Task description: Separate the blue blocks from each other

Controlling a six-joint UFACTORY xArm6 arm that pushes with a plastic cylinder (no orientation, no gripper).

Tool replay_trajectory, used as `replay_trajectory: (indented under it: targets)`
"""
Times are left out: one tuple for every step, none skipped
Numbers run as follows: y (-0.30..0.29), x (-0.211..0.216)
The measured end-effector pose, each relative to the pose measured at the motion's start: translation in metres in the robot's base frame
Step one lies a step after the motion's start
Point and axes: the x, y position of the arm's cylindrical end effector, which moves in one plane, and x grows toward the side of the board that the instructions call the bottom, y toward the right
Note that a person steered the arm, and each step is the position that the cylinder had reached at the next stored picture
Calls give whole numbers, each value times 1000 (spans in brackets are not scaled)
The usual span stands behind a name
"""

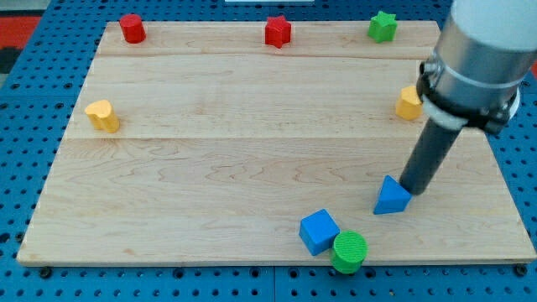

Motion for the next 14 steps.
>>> replay_trajectory:
  targets:
    - [-25, -56]
    - [-60, -52]
    - [-75, 17]
    - [-76, 52]
    - [-53, 59]
    - [-7, 55]
    - [7, 55]
    - [8, 75]
    - [-42, 76]
    - [-166, 76]
    - [-224, 64]
    - [-245, 38]
    - [-240, 17]
    - [-238, 14]
